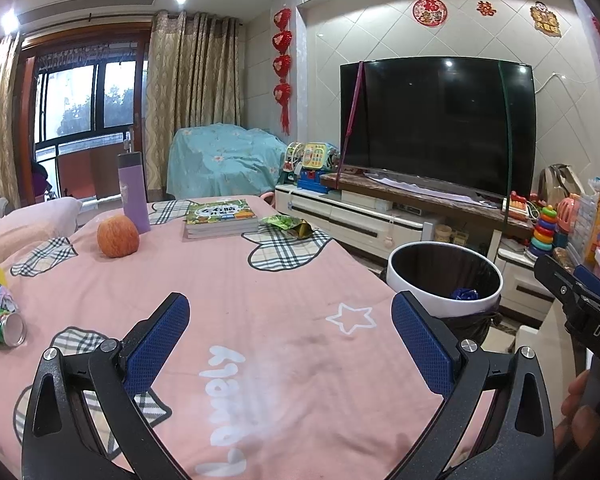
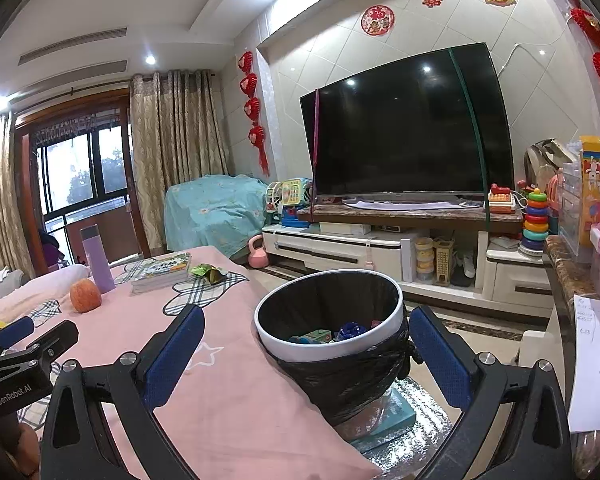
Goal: Collect trash
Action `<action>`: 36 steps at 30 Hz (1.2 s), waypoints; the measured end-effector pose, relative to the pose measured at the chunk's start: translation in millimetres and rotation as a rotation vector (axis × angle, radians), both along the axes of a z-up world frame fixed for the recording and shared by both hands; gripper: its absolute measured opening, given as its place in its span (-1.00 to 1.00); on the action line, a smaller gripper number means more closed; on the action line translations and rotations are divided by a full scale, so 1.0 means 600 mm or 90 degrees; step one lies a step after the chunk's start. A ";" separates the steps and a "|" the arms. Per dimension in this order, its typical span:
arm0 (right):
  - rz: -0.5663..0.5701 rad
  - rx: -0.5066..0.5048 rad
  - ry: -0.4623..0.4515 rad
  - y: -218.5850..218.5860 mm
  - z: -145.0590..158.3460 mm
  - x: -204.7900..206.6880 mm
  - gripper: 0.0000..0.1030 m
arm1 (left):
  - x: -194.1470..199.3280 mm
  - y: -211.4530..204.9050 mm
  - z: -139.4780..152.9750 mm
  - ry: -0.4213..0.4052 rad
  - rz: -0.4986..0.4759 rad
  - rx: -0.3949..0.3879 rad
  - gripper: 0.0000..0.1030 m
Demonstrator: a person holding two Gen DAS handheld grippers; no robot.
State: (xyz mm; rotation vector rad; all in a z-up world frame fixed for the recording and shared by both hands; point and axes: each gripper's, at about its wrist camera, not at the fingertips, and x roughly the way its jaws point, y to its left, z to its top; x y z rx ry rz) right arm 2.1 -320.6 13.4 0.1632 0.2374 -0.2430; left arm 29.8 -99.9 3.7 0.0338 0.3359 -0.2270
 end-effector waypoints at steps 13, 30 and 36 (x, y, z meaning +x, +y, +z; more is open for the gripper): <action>0.003 0.002 0.001 0.004 0.001 0.000 1.00 | 0.000 -0.001 0.001 0.001 -0.001 0.001 1.00; 0.010 0.006 0.006 0.017 -0.004 0.008 1.00 | 0.005 0.001 -0.004 0.005 -0.004 0.002 1.00; 0.013 0.010 0.011 0.013 -0.007 0.011 1.00 | 0.010 0.004 -0.009 0.010 -0.004 0.002 1.00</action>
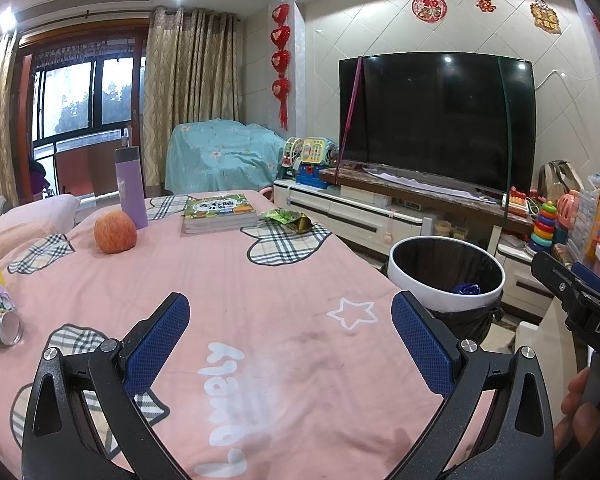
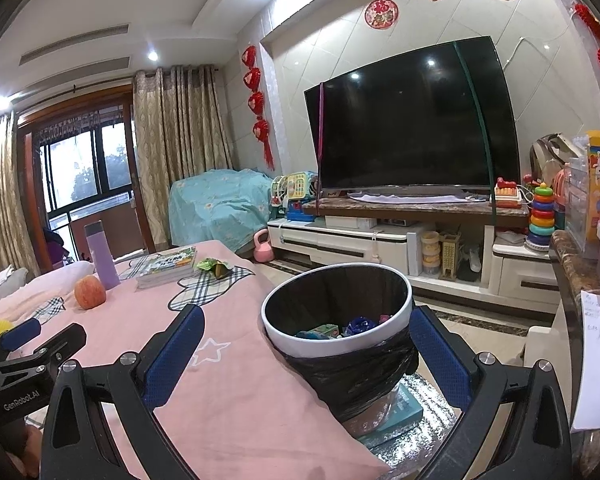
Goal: Collect trash
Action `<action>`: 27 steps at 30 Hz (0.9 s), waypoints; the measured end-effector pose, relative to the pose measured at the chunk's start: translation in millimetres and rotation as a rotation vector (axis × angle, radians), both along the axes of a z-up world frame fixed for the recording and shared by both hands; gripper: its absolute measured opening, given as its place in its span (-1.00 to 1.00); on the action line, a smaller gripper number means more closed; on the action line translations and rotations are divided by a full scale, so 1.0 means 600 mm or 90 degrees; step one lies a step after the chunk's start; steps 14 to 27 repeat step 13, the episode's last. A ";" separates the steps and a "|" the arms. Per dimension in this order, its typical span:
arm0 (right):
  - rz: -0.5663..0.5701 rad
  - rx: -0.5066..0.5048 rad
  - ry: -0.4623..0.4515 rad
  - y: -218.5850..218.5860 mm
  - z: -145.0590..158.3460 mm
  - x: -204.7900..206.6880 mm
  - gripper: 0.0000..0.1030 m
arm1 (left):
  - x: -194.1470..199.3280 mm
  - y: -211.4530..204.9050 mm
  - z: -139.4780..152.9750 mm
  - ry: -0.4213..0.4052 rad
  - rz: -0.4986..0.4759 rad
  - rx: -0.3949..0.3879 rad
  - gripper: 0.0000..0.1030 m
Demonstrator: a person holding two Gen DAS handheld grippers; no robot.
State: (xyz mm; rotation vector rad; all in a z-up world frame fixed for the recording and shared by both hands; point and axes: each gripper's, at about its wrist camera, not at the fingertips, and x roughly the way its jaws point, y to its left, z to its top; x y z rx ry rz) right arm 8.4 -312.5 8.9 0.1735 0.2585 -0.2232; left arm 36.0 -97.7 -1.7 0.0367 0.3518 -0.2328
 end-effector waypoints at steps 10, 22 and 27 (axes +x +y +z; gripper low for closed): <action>0.004 0.004 0.007 -0.003 -0.005 0.006 1.00 | 0.008 0.004 -0.004 0.009 -0.004 -0.003 1.00; 0.006 0.005 0.010 -0.003 -0.006 0.008 1.00 | 0.012 0.007 -0.008 0.016 -0.004 -0.007 1.00; 0.006 0.005 0.010 -0.003 -0.006 0.008 1.00 | 0.012 0.007 -0.008 0.016 -0.004 -0.007 1.00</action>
